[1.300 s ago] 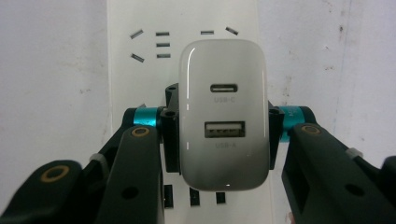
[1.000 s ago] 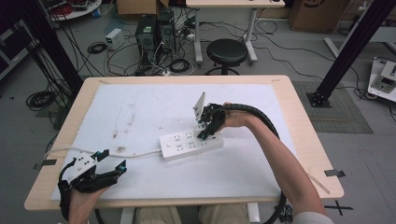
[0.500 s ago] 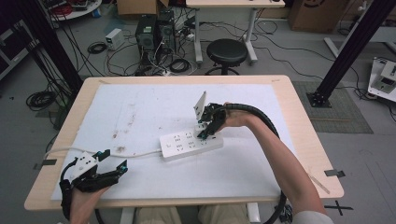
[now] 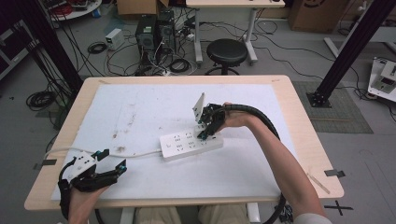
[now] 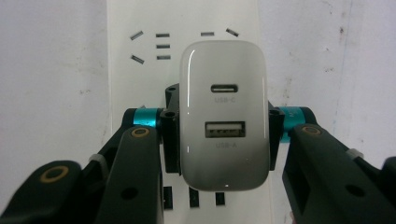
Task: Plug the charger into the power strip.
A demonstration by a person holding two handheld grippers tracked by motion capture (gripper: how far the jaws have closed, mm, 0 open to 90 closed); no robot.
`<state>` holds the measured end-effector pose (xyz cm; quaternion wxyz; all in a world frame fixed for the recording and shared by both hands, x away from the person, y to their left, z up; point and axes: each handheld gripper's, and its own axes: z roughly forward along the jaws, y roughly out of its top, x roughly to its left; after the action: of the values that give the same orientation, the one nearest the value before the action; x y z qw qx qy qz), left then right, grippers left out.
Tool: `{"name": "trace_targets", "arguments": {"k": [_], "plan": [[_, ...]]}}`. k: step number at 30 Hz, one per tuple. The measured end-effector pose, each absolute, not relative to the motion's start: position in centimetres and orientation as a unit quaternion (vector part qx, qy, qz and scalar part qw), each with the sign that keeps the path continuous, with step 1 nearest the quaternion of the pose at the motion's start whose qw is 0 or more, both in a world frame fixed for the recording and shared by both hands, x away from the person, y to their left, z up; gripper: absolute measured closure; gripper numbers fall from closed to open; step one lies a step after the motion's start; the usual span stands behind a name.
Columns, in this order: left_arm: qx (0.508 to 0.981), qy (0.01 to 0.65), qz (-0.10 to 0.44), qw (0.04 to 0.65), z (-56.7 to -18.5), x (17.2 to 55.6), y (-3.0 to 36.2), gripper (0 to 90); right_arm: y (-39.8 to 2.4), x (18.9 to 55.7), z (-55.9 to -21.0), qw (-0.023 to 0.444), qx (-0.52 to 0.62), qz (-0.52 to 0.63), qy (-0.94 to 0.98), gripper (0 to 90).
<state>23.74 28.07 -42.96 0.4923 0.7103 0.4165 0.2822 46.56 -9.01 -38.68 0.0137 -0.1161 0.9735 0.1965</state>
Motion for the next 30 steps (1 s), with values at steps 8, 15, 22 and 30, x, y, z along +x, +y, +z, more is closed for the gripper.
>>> {"name": "trace_targets", "arguments": {"k": [8,15,22,30], "plan": [[0.712,0.414,0.282,0.492,-43.00,23.81,27.93,23.4,-9.05,46.65,-38.70,0.010,-0.117,0.200,0.973,63.0],[0.709,0.418,0.283,0.491,-43.11,23.51,28.39,23.4,-9.01,46.64,-38.65,0.010,-0.117,0.197,0.973,62.7],[0.709,0.420,0.285,0.490,-43.21,23.34,28.64,23.4,-8.86,46.79,-38.64,0.015,-0.110,0.201,0.973,52.6],[0.710,0.419,0.283,0.490,-43.26,23.60,28.49,23.4,-9.10,46.35,-38.40,0.017,-0.102,0.205,0.973,38.2]]}}
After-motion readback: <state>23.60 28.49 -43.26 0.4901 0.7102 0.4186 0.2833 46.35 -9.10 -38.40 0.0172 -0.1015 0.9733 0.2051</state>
